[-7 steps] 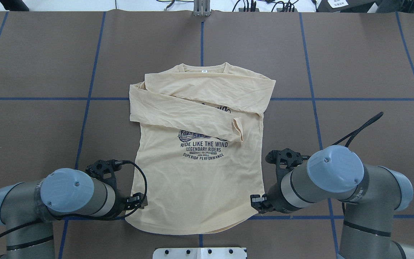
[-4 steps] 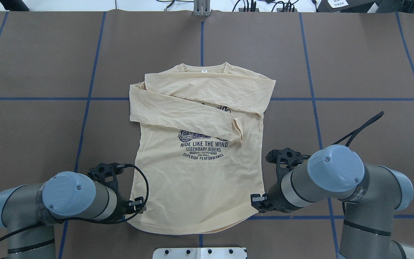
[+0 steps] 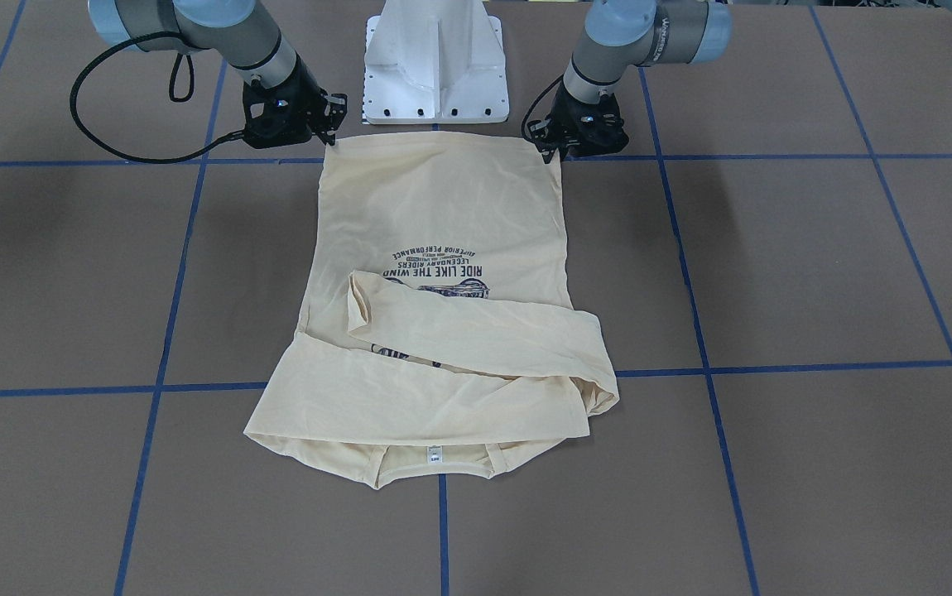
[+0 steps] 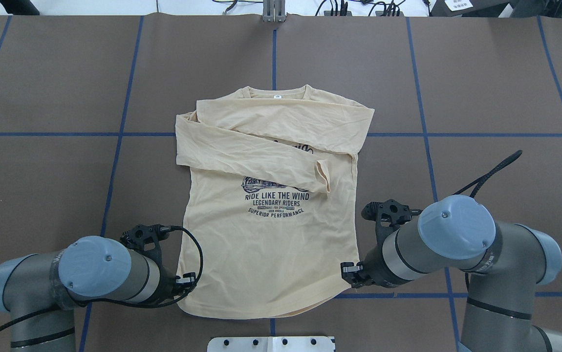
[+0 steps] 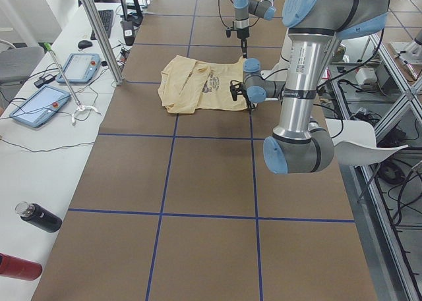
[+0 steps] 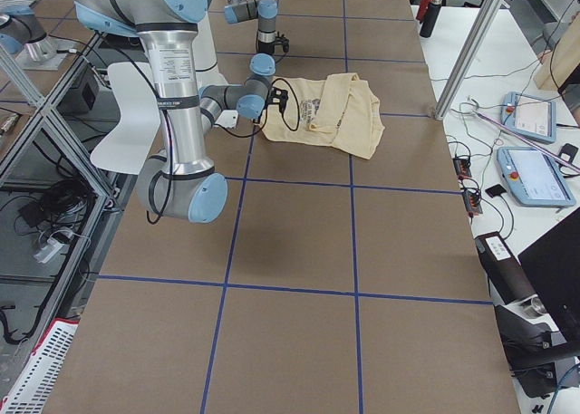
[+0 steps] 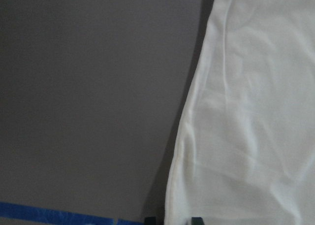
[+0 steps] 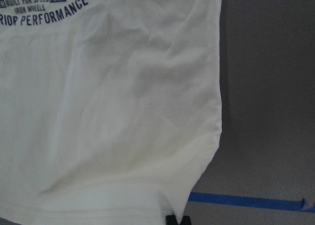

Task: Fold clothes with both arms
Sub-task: 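Grasp both near hem corners with the left and right grippers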

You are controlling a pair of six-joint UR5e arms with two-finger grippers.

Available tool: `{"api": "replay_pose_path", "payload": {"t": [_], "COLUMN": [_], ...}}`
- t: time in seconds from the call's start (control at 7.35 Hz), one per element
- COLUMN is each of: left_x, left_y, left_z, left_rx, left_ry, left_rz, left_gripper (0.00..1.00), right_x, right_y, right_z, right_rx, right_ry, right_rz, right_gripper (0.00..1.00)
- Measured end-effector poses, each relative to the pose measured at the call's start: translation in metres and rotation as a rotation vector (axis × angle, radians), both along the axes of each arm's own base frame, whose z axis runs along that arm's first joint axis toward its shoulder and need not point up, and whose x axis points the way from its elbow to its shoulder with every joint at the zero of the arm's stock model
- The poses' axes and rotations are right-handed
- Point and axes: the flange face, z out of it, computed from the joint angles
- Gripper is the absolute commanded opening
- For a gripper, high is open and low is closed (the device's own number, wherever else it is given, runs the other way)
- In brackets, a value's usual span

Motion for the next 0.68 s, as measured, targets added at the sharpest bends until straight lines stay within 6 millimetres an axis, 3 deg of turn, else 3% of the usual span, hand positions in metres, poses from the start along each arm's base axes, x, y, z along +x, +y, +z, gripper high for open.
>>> {"api": "replay_pose_path", "payload": {"t": [0.68], "left_x": [-0.022], "left_y": [0.016], "left_z": [-0.026], "left_rx": [-0.013], "left_ry": [-0.075], "left_rz": [0.024], "left_gripper": [0.00], "right_x": [0.011], "right_y": [-0.002], "right_z": [-0.003], "right_rx": [-0.025], "right_ry": [-0.018], "right_rz": [-0.032], "right_gripper": [0.00]}}
